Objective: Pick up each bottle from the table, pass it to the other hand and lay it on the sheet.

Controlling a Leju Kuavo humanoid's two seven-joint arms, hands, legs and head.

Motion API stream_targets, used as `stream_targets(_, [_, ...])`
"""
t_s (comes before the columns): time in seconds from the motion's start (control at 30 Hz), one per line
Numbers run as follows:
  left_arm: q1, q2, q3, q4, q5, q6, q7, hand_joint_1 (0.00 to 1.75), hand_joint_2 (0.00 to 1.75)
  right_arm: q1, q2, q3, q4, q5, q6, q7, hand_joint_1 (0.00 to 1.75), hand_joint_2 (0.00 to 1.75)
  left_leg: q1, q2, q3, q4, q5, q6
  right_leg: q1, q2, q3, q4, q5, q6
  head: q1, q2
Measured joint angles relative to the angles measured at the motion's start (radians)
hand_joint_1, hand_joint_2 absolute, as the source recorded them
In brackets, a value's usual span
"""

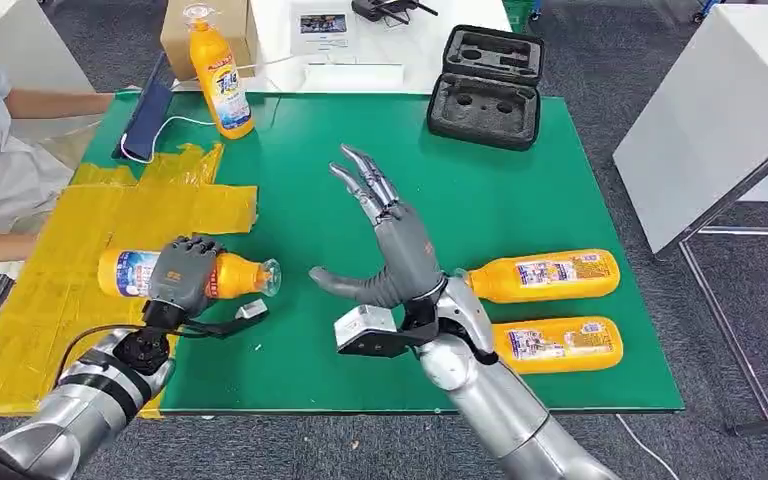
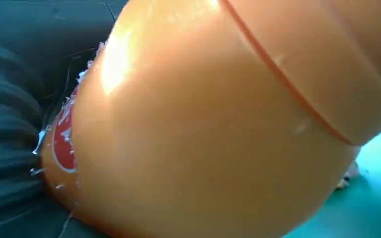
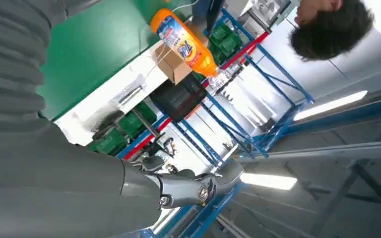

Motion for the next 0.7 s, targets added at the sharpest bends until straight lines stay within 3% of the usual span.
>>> stream_targets(0.03, [0.000, 0.002, -0.009, 0.002, 0.000, 0.000, -0.009, 1.73, 1.75, -0.001, -0.002, 0.003, 0.000, 0.000, -0.003, 0.001, 0.00, 1.75, 0.000, 0.000, 0.000, 0.000, 0.000, 0.000, 0.000, 0.000, 0.000, 0.000, 0.000, 0.000, -0.001, 0.000])
stream_targets(0.07, [0.001, 0.002, -0.014, 0.002, 0.000, 0.000, -0.024, 0.03, 1.75, -0.001, -0.003, 0.006, 0.000, -0.002, -0.006, 0.002, 0.00, 1.75, 0.000, 0.000, 0.000, 0.000, 0.000, 0.000, 0.000, 0.000, 0.000, 0.000, 0.000, 0.000, 0.000, 0.000])
stream_targets(0.33, [0.007, -0.021, -0.016, 0.040, 0.011, 0.004, -0.093, 0.00, 1.75, -0.006, -0.013, 0.026, 0.001, -0.008, -0.016, 0.008, 0.00, 1.75, 0.000, 0.000, 0.000, 0.000, 0.000, 0.000, 0.000, 0.000, 0.001, 0.000, 0.000, 0.000, 0.000, 0.000])
stream_targets(0.7, [0.021, -0.051, 0.139, 0.067, 0.027, 0.006, -0.182, 0.00, 1.75, -0.009, -0.021, 0.041, 0.003, 0.001, -0.017, 0.017, 0.00, 1.75, 0.000, 0.000, 0.001, 0.000, 0.000, 0.000, 0.000, 0.000, 0.001, 0.000, 0.000, 0.000, 0.000, 0.000])
